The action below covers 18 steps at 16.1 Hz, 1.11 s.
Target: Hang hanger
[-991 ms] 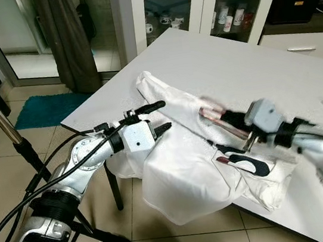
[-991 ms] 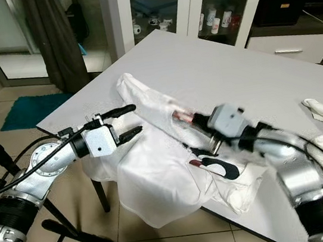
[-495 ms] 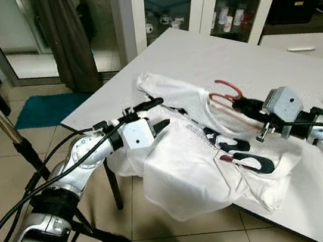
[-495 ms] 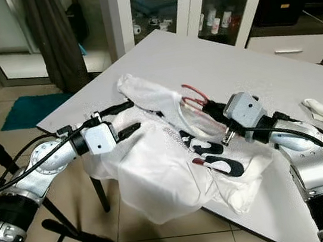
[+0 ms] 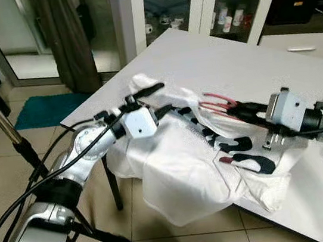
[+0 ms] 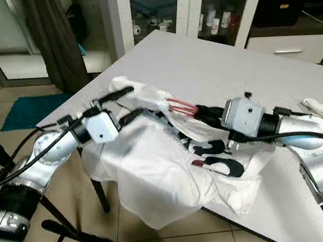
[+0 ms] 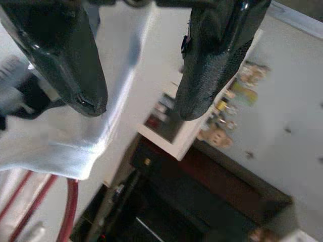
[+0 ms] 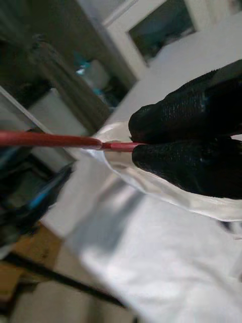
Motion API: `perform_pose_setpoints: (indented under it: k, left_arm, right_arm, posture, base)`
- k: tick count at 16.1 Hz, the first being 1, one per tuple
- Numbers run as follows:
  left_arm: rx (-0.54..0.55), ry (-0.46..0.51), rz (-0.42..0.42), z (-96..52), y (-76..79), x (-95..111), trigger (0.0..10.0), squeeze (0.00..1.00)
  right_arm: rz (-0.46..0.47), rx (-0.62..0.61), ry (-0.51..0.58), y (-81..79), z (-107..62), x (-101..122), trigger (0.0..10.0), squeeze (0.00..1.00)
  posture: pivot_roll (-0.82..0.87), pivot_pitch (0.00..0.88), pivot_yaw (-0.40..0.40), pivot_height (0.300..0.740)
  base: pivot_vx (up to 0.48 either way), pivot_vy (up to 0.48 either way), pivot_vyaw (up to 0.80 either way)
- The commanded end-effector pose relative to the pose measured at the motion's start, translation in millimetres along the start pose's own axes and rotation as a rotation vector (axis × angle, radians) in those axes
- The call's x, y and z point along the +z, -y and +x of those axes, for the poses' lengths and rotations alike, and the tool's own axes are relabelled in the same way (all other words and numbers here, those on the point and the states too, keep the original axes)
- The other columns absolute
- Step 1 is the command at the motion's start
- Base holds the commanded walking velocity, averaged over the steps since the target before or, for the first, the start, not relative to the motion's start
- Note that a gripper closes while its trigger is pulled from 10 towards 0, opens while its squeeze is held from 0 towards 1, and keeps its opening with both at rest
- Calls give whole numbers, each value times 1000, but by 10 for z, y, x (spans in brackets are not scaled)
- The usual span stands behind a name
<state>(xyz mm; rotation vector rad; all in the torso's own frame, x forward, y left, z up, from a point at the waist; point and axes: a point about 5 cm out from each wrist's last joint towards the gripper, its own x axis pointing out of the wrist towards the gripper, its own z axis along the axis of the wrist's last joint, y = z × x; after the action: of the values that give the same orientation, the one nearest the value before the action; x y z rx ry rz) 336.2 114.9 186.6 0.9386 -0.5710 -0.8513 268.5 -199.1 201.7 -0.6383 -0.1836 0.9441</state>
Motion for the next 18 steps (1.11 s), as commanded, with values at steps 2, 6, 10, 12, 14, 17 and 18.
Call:
perform_pose_setpoints:
  k: [2,6,10,12,14,17,18]
  left_arm:
    - [-2,-8,0,14,-31,-22,10000,0]
    - [-125,12,-104,-2,138,-26,0,0]
    - [-104,7,-89,15,109,-39,0,0]
    - [-74,0,-72,18,64,-47,0,0]
    - [23,4,-78,46,-48,-36,10000,0]
    - [114,83,-271,76,-98,19,10000,1000]
    - [137,90,-317,97,-87,25,10000,1000]
  right_arm:
    - [12,8,52,22,7,137,0,0]
    - [8,-73,69,140,15,176,0,0]
    - [23,-74,86,121,55,200,0,0]
    - [35,-59,87,95,45,198,0,0]
    - [45,-39,87,43,34,201,0,0]
    - [57,-63,138,8,114,296,0,0]
    - [65,-74,153,15,131,321,0,0]
  posture:
    - [7,0,-49,723]
    - [10,0,-46,723]
    - [14,0,-45,723]
    - [13,0,-44,723]
    - [12,0,-43,723]
    - [8,0,-41,723]
    - [8,0,-40,723]
  base:
    - [0,0,0]
    - [0,0,0]
    - [0,0,0]
    - [0,0,0]
    - [0,0,0]
    - [0,0,0]
    - [0,0,0]
